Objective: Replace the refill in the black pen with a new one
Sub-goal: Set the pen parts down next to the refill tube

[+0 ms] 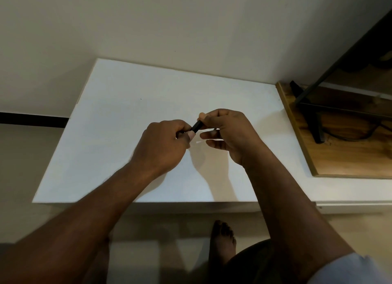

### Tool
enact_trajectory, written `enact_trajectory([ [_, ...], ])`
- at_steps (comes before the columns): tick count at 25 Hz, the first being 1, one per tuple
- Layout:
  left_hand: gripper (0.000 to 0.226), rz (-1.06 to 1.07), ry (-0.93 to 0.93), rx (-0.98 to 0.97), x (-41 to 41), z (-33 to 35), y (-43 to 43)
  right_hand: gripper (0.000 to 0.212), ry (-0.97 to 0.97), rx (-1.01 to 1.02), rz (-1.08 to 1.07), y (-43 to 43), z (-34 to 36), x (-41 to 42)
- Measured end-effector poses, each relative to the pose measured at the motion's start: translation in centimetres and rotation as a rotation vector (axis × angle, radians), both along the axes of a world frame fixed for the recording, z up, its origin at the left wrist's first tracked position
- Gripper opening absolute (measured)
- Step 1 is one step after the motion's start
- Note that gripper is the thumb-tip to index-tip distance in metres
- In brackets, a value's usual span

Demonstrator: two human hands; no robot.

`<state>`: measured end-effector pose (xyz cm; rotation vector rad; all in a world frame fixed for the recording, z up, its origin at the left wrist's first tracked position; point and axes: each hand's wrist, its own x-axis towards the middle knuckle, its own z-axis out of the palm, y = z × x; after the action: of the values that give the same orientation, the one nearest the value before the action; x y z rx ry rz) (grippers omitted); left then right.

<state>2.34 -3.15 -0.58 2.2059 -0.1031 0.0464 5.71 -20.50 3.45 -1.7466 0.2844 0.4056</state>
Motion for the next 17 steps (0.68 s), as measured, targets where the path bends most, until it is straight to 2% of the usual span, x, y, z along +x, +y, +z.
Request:
enact_trajectory([
  [10,0.018,-0.008,-0.007,0.019,0.2,0.1,-0.1,0.023,-0.046,-0.038,-0.069,0.2,-0.2,0.4],
  [13,0.017,0.007,0.023,0.027,0.0,0.0,0.0,0.019,-0.092,-0.025,-0.180,-0.5,-0.2,0.7],
  [15,0.017,0.041,0.056,0.031,0.0,-0.1,0.2,0.020,-0.200,-0.217,-0.219,-1.7,-0.4,1.2],
  [17,0.018,0.099,0.099,0.002,0.2,-0.1,0.2,0.025,-0.290,-0.526,-0.109,-2.0,-1.0,1.3],
])
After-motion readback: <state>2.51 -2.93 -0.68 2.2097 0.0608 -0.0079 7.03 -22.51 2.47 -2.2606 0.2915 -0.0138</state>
